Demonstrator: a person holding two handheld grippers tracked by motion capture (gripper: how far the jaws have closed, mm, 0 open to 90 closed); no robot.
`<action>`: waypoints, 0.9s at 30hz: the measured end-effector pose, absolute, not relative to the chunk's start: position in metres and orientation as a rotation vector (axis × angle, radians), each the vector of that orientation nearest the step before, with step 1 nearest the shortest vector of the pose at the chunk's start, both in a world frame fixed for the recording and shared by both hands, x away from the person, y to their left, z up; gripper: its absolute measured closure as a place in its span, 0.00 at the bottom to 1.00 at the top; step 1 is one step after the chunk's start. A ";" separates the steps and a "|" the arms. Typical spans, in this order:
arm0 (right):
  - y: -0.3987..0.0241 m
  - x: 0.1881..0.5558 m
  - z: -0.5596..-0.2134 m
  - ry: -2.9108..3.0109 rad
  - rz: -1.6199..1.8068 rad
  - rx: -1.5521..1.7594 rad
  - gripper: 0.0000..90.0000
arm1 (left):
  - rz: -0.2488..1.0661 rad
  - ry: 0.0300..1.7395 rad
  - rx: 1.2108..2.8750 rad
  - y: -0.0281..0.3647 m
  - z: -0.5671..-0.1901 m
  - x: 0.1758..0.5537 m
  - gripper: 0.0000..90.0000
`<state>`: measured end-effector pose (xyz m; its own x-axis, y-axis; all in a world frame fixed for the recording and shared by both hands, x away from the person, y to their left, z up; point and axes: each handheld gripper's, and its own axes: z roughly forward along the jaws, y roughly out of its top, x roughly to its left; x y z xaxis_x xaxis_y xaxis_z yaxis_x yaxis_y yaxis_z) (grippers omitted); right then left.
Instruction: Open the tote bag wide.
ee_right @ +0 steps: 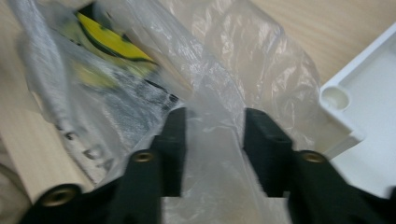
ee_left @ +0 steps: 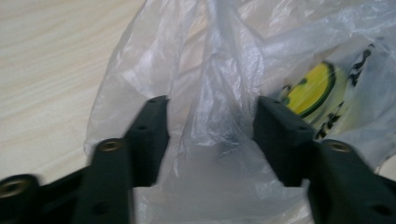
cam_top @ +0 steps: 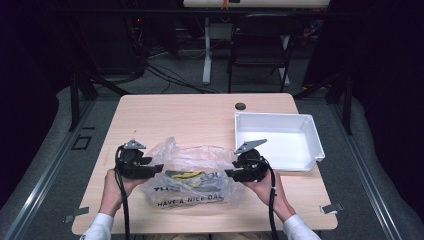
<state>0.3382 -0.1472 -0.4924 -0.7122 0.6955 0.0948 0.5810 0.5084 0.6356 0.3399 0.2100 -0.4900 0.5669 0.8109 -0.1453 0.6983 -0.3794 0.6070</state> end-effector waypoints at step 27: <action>-0.147 0.347 -0.533 2.578 0.515 1.081 1.00 | 0.093 1.278 2.439 0.209 -0.530 0.345 0.99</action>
<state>0.3465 -0.1466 -0.5333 -0.6727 0.7280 -0.1323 0.6214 0.6529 0.4330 0.3452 0.2093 -0.5304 0.5831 0.8038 -0.1176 0.7785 -0.5116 0.3637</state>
